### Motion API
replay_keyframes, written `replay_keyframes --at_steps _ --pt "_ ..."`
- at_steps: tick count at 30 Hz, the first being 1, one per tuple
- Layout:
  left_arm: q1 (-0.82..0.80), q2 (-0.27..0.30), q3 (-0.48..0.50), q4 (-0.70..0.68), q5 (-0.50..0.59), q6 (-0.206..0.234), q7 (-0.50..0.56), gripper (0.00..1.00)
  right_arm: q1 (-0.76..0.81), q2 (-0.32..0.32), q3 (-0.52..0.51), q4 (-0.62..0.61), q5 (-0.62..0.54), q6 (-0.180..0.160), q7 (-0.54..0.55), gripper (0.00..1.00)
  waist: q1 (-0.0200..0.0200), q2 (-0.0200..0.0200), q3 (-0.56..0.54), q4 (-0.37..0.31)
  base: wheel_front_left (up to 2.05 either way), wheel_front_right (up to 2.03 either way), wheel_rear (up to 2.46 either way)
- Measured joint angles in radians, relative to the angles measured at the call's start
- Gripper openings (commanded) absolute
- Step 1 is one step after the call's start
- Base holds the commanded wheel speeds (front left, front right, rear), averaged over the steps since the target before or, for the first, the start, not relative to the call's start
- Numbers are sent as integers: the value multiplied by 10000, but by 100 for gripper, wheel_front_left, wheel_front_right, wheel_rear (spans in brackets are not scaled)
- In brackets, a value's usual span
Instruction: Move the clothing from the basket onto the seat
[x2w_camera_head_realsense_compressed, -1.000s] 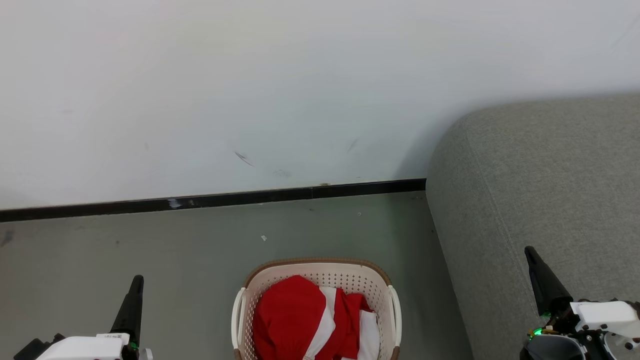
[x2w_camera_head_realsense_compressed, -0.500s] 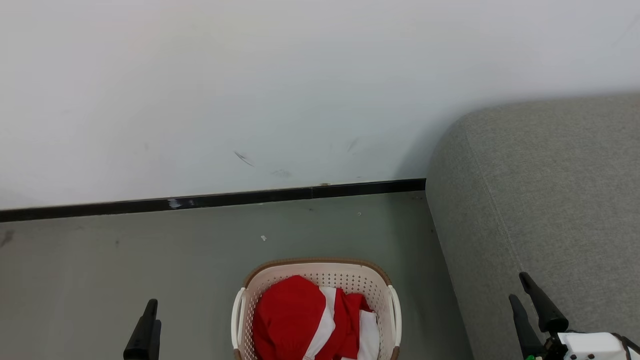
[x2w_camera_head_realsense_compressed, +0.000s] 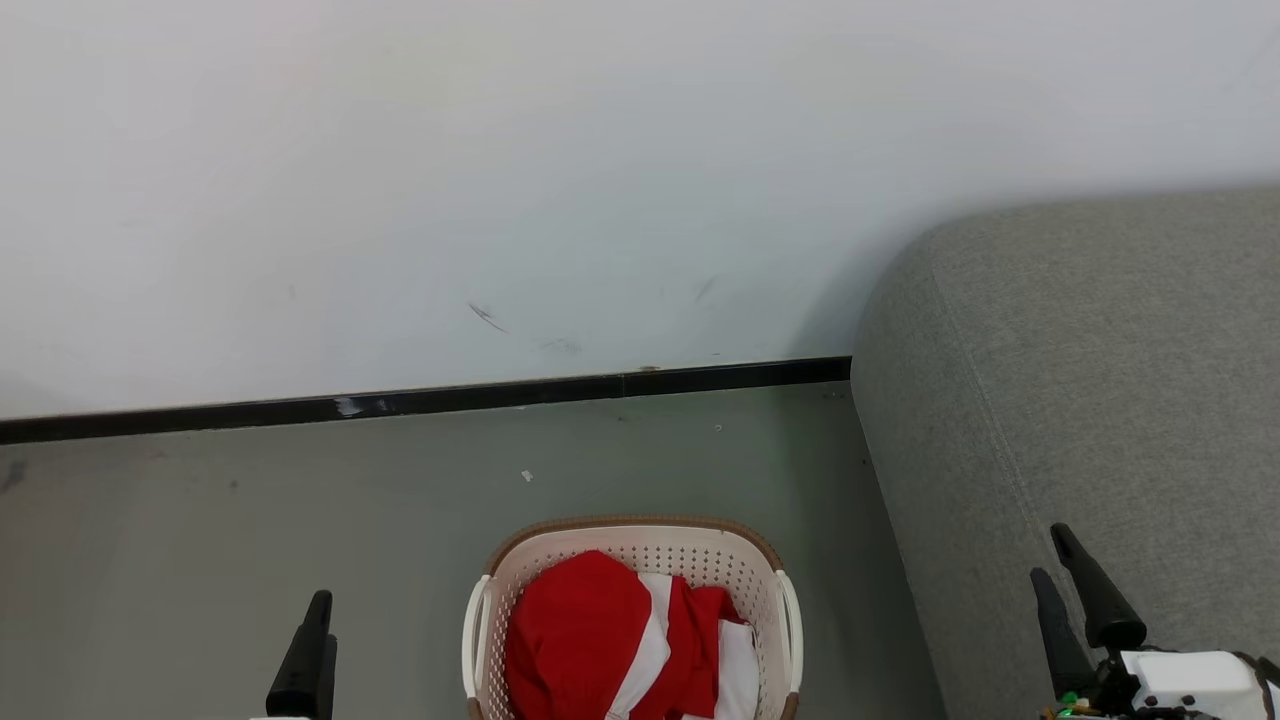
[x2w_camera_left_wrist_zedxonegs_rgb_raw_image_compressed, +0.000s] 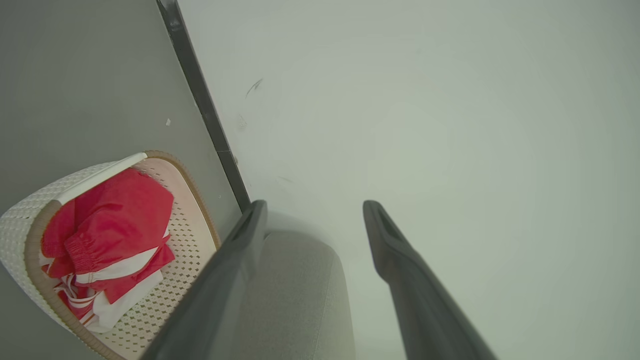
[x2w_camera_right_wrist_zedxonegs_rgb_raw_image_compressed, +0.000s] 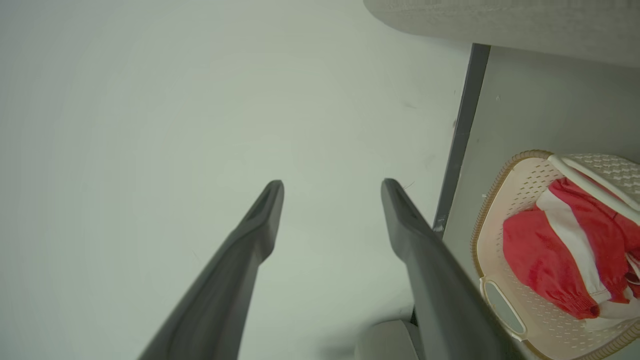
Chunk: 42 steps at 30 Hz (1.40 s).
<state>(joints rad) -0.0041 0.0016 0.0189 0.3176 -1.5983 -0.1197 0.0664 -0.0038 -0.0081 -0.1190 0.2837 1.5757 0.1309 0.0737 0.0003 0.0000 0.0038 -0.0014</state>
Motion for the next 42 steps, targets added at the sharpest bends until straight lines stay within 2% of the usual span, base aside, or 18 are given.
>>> replay_keyframes --at_steps 5,18,25,31,42 --pt "-15 15 -184 -35 128 0 -188 100 11 -155 82 -198 -395 -2 -228 100 19 0 -9 2 0 0 0" --pt "-123 136 -669 -36 800 -2 -731 100 172 -631 422 -546 -1939 -2 -779 100 132 0 -87 21 0 0 0" --pt "-261 320 -1005 94 1499 -2 -1049 100 206 -800 529 -742 -3072 0 -1058 100 170 0 -156 41 0 0 0" --pt "-309 403 -1212 215 2090 -2 -1254 100 206 -940 447 -980 -4219 -2 -1283 100 165 0 -180 56 0 0 0" --pt "-453 489 -1227 307 3384 -4 -1649 100 212 -1260 627 -1453 -6472 0 -1659 100 83 0 -134 96 0 0 0"
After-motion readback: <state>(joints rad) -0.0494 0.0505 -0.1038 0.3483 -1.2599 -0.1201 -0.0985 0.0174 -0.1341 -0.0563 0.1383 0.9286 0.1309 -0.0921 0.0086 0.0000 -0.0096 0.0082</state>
